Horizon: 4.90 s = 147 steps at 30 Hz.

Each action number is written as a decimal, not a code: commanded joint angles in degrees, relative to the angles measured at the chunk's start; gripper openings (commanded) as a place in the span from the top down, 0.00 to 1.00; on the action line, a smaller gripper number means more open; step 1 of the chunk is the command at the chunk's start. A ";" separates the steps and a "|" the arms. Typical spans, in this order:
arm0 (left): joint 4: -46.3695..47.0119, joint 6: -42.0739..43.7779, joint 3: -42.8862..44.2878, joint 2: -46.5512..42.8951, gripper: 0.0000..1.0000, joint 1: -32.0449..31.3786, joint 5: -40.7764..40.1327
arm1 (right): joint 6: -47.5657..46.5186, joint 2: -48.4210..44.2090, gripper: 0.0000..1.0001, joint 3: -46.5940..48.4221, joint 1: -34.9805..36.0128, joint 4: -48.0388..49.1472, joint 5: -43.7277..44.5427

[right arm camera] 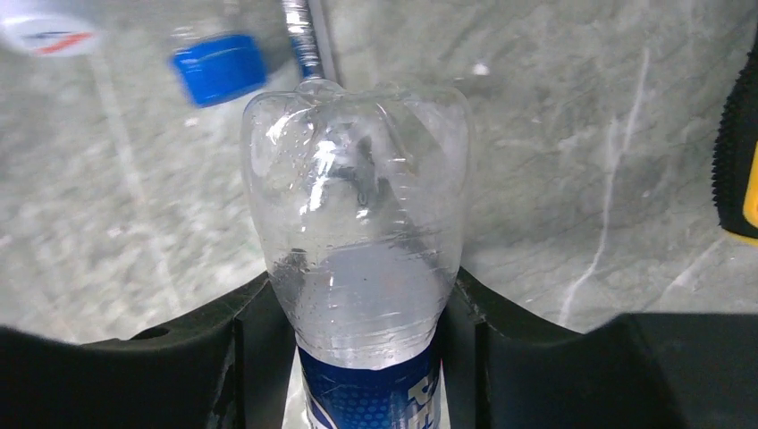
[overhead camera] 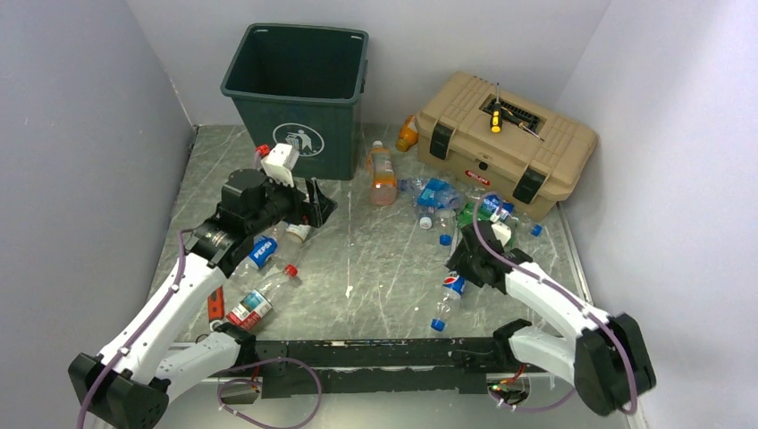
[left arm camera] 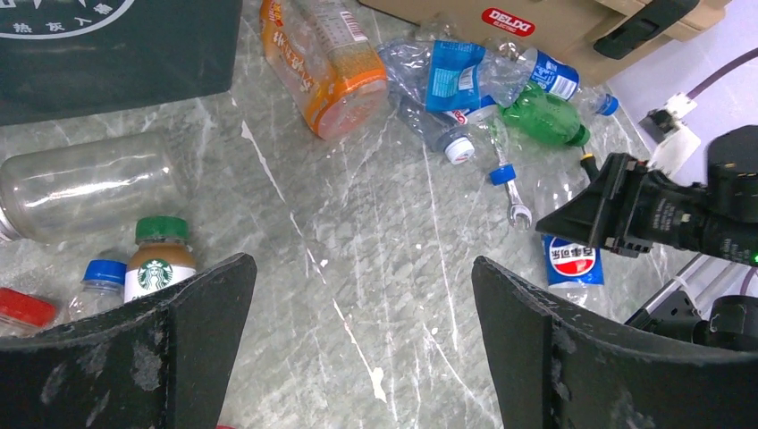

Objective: Put the plastic bottles in the bin
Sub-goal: Pick up the plastic bottle at the center of the board, then place the plastic bottle in the trash bin.

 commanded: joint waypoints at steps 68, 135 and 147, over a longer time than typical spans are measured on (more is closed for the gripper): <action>21.97 6.45 -6.19 2.84 0.76 -9.41 36.45 | -15.91 -18.75 0.00 15.53 19.59 38.78 -27.60; 15.15 118.10 -14.08 -0.35 1.00 -45.59 -26.36 | -29.26 -4.94 0.03 23.84 17.32 -0.89 -46.94; 17.39 116.58 -14.22 -0.75 0.90 -45.58 -26.69 | -28.31 -3.89 0.42 21.37 18.20 1.12 -44.76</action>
